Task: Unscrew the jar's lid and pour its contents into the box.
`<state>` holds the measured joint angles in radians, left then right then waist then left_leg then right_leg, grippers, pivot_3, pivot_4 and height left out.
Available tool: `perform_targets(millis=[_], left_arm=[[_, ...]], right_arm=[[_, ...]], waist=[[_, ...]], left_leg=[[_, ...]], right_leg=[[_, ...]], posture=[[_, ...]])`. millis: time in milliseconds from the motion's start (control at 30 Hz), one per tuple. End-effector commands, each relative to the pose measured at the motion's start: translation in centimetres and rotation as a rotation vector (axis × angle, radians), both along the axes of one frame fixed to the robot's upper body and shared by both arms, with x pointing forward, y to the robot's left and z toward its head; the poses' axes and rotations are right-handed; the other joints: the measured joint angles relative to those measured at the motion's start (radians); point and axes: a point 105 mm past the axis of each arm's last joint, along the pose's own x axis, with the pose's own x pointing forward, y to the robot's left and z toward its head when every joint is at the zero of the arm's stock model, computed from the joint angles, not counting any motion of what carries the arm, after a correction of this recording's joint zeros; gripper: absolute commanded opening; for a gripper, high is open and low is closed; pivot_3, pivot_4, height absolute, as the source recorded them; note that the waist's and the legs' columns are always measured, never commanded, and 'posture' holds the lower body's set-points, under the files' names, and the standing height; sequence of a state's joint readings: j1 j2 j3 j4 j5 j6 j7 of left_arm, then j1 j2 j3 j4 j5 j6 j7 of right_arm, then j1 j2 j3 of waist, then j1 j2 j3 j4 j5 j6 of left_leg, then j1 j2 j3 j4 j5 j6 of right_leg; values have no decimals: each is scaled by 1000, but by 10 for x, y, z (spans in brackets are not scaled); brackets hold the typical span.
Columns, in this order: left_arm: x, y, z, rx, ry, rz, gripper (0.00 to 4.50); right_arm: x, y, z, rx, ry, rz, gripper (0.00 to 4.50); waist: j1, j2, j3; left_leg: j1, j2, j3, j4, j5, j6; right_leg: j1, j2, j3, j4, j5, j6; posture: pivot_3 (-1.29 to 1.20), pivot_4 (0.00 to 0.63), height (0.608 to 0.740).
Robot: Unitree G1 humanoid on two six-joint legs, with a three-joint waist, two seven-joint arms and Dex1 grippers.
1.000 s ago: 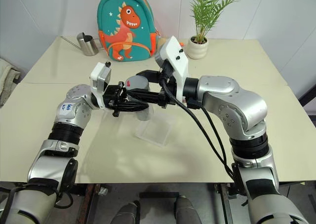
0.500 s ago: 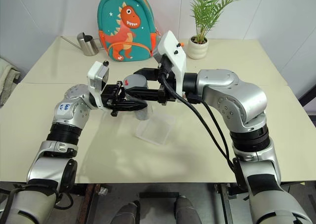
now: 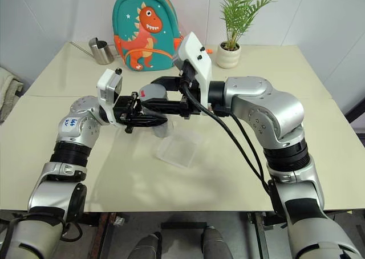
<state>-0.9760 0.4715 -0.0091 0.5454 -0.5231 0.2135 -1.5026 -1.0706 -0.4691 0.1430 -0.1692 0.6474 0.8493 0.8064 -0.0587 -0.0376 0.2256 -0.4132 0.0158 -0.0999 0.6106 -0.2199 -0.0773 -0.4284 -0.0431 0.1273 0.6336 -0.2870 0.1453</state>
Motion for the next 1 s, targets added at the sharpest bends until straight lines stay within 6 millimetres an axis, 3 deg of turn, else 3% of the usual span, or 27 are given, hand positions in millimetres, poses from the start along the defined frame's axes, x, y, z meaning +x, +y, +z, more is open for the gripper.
perform_targets(millis=[33,567,833,1000], left_arm=[[-13,-2,-27,110,30,-112,1998],[-6,1,-16,100,35,-111,1998],[-1,6,1,-3,107,-114,1998],[0,10,-10,52,134,-99,1998]], right_arm=[[1,-35,70,166,-261,-141,2651],[-8,-32,69,157,-261,-56,2651],[-11,-32,70,167,-260,-39,2651],[-11,-33,70,172,-259,-39,2651]], waist=[[0,0,0],[-1,0,0],[-1,0,0],[-2,0,0]], left_leg=[[0,0,0,0,0,0],[0,0,0,0,0,0],[0,0,0,0,0,0],[0,0,0,0,0,0]], right_leg=[[0,0,0,0,0,0],[0,0,0,0,0,0],[0,0,0,0,0,0],[0,0,0,0,0,0]], posture=[[0,150,740],[0,150,740],[0,150,740],[0,150,740]])
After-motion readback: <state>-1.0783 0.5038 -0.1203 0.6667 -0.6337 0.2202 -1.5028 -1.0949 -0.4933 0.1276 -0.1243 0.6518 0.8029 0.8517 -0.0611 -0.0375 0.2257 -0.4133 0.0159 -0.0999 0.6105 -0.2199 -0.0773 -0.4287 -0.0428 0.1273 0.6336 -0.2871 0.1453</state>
